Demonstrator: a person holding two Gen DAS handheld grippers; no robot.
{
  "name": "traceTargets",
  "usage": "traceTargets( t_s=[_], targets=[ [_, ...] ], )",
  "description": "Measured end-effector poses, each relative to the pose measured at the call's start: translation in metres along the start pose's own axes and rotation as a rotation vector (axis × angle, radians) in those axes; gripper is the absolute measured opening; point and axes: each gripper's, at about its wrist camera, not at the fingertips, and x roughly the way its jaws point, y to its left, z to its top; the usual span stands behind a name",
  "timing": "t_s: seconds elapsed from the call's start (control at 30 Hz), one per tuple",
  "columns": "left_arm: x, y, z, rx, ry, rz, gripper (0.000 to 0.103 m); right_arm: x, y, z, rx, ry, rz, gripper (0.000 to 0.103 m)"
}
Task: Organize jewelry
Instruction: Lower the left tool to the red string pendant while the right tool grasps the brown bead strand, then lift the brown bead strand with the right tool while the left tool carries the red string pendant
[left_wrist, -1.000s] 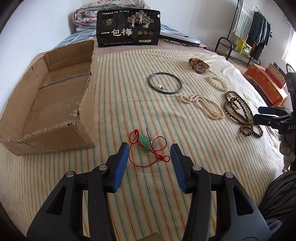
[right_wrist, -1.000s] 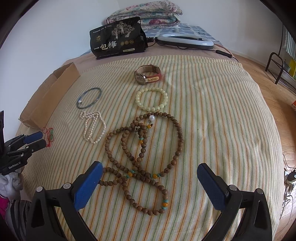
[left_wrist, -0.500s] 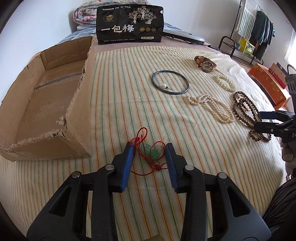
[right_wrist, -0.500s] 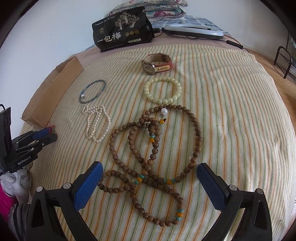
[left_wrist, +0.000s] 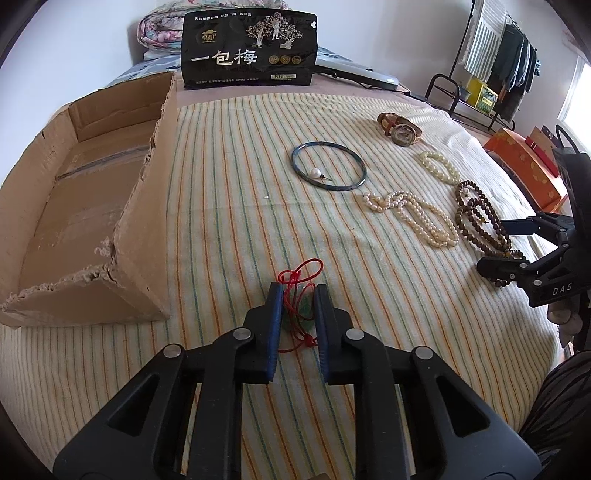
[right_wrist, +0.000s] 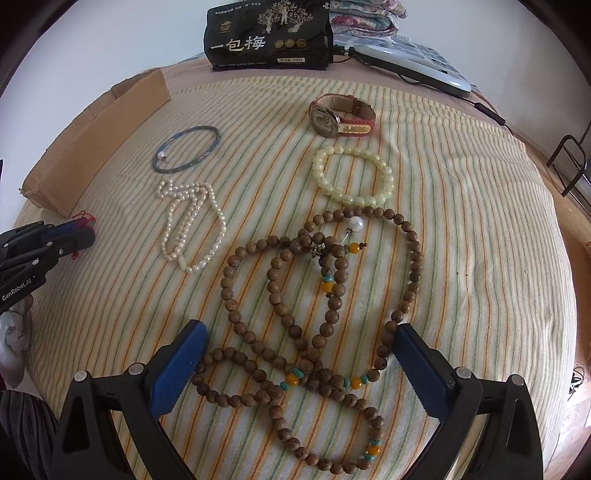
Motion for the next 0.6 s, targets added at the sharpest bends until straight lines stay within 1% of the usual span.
traceTargets(
  t_s=[0.1,0.2,0.27,0.3,0.37,0.4,0.47,0.53,0.6],
  targets=[
    [0.000,0.000,0.000,0.003,-0.001,0.002,0.015,-0.003,-0.004,-0.001,0.005,-0.004,-0.012,0.088],
    [0.000,0.000,0.000,0.007,-0.004,0.005,0.015,-0.005,-0.007,-0.001,0.005,-0.005,-0.027,0.079],
    [0.000,0.000,0.000,0.006,-0.003,0.005,0.015,-0.007,-0.008,-0.002,-0.002,-0.006,-0.036,0.068],
    [-0.001,-0.001,0.000,0.007,-0.003,0.006,0.015,-0.008,-0.009,-0.002,-0.002,-0.008,-0.038,0.065],
    [-0.001,-0.002,0.000,0.012,-0.002,0.008,0.015,-0.011,-0.012,-0.003,0.003,-0.012,-0.042,0.043],
    [-0.002,-0.003,0.000,0.014,-0.002,0.009,0.015,-0.012,-0.014,-0.004,0.010,-0.014,-0.040,0.038],
    [-0.002,-0.004,0.000,0.019,-0.002,0.010,0.015,-0.013,-0.019,-0.005,0.026,-0.017,-0.036,0.021],
    [-0.003,-0.006,0.000,0.025,-0.003,0.008,0.015,-0.015,-0.023,-0.006,0.046,-0.019,-0.024,0.013],
    [-0.005,-0.008,0.000,0.030,-0.007,0.004,0.009,-0.019,-0.026,-0.008,0.062,-0.025,-0.009,0.011]
  ],
)
